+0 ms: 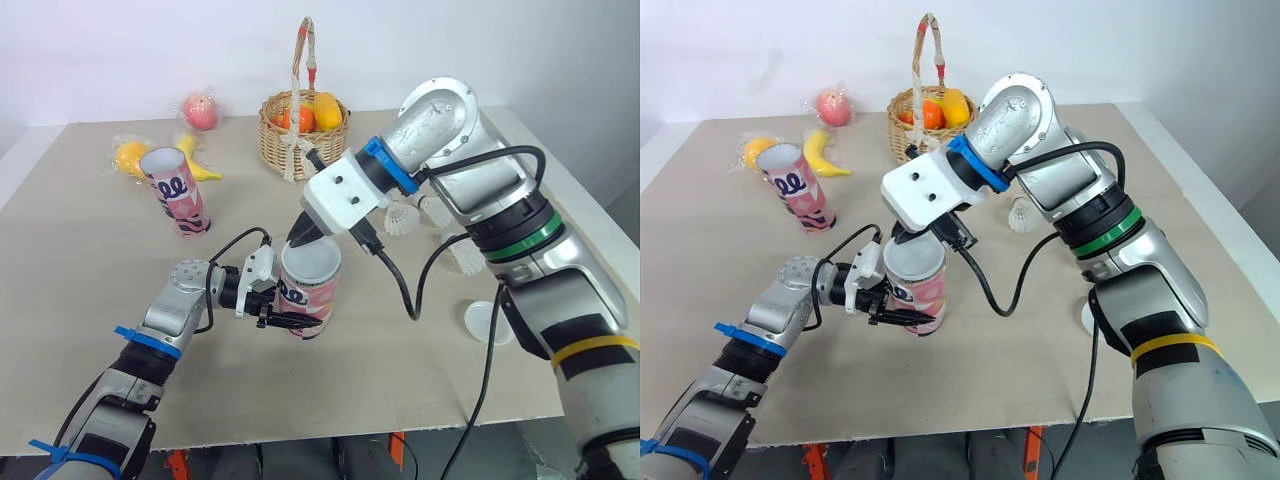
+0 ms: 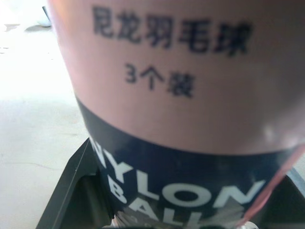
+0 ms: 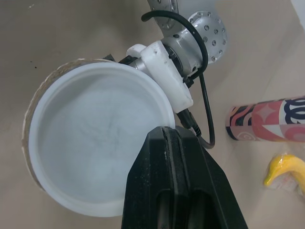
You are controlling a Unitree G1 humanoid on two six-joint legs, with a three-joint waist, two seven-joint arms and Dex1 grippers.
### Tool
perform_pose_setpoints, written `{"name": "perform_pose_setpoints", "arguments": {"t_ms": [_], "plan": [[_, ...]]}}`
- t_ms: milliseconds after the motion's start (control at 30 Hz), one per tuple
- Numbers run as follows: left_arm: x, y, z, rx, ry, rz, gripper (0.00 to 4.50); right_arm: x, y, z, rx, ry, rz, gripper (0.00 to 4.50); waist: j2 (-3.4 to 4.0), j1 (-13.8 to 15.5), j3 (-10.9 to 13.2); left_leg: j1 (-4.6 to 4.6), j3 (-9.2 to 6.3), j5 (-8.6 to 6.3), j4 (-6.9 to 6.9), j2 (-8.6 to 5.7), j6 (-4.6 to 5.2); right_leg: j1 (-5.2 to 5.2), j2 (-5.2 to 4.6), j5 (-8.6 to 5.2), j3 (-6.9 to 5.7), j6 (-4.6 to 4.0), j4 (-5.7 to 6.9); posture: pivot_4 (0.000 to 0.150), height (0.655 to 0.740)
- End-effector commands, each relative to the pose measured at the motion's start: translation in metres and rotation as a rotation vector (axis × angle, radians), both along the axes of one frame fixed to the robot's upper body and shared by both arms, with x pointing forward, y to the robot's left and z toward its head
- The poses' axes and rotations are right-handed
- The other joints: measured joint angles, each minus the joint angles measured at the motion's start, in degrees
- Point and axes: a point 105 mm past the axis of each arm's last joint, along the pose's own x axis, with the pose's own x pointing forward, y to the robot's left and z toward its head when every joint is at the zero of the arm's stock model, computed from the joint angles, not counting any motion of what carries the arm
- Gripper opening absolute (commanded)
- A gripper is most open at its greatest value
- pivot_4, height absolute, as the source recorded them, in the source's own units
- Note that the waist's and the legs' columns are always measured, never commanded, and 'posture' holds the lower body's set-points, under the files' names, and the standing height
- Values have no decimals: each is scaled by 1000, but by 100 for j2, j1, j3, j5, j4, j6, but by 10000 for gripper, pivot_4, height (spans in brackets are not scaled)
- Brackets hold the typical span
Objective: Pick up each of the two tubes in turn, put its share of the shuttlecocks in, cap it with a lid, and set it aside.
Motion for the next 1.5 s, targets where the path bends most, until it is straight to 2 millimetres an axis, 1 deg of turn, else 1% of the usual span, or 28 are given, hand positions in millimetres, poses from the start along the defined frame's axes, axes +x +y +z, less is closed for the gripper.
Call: {"name": "perform_pose_setpoints", "arguments": {"t_ms": [33, 133, 367, 533, 767, 933, 967, 1000, 1033, 1100, 1133, 1167, 1300, 1367, 1467, 1500], "plan": [[0, 17, -24, 104, 72, 57, 26737, -8, 3, 7, -2, -1, 59, 231, 0, -5, 0, 0, 0, 0, 0, 0, 0, 0, 0, 0, 0, 0, 0, 1500, 7400], [0, 20, -23, 104, 71, 72, 26737, -8, 4, 6, 0, -1, 70, 231, 0, -19, 0, 0, 0, 0, -2, 1, 0, -1, 2, 0, 1, 0, 0, 1500, 7400], [-1, 27, -22, 103, 72, 108, 26737, -9, -2, 0, -26, -28, 86, 231, 0, -38, 0, 0, 0, 0, -4, 4, 0, -2, 5, 0, 1, -1, 0, 1500, 7400], [-5, 31, -23, 105, 80, 118, 26737, -7, -5, -4, -46, -49, 88, 231, 0, -51, 0, 3, 0, 0, -4, 10, 0, -2, 10, 0, 3, -1, 0, 1500, 7400], [-4, 32, -23, 104, 83, 132, 26737, -4, -6, -17, -105, -68, 97, 231, 0, -51, 0, 3, 0, -1, -8, 11, 0, -2, 12, -4, 2, -6, 0, 1500, 7400], [-4, 33, -22, 101, 81, 141, 26737, -5, 1, -29, -132, -62, 133, 231, 0, -51, -1, 6, 0, -1, -8, 11, 1, 0, 12, -4, 2, -7, 0, 1500, 7400], [-3, 33, -22, 101, 81, 143, 26737, -5, 2, -30, -134, -58, 134, 6509, -1, -51, -1, 10, 0, -1, -8, 12, 1, 2, 12, -4, 3, -7, 0, 1500, 7400], [-3, 32, -22, 100, 80, 144, 26737, -5, 3, -32, -132, -52, 136, 11055, -1, -51, -1, 15, 0, -1, -10, 13, 1, 4, 14, -4, 3, -7, 0, 1500, 7400], [-3, 32, -22, 99, 79, 145, 26737, -5, 5, -31, -123, -43, 133, 13729, -1, -51, -1, 16, 0, -1, -10, 14, 1, 4, 16, -4, 3, -7, 0, 1500, 7400], [-3, 32, -22, 96, 79, 148, 26737, -4, 6, -29, -102, -24, 125, 22465, -2, -51, -2, 23, 0, -1, -11, 21, 1, 8, 24, -4, 4, -7, 0, 1500, 7400], [-4, 33, -22, 96, 79, 148, 26737, -4, 9, -23, -69, -7, 112, 27583, -2, -51, -2, 26, 0, -1, -12, 26, 1, 9, 30, -4, 5, -6, 0, 1500, 7400], [-4, 33, -22, 96, 79, 149, 26737, -4, 12, -17, -40, 11, 104, 30825, -2, -51, -2, 29, 0, 0, -13, 33, 1, 10, 37, -5, 5, -6, 0, 1500, 7400], [-4, 32, -22, 95, 81, 148, 26737, 1, 14, 11, 60, 50, 65, 30825, -1, -56, -1, 33, 0, -1, -13, 64, 1, 6, 70, -2, 7, -11, 0, 1500, 7400], [-4, 32, -22, 94, 81, 147, 26737, -1, 8, 22, 96, 88, 55, 30825, 0, -55, 0, 33, 0, 2, -21, 69, 5, 1, 78, 1, 7, -16, 2, 1500, 7400], [-3, 32, -21, 92, 81, 146, 26737, -1, -6, 32, 128, 131, 30, 30825, -1, -53, 0, 28, 1, 3, -27, 69, 6, -2, 76, 0, 7, -17, 2, 1500, 7400], [-3, 32, -21, 93, 80, 146, 26737, 0, -9, 36, 147, 150, 12, 26988, -1, -53, 0, 27, 4, 3, -27, 69, 6, -2, 75, 0, 10, -18, 0, 1500, 7400]]}}
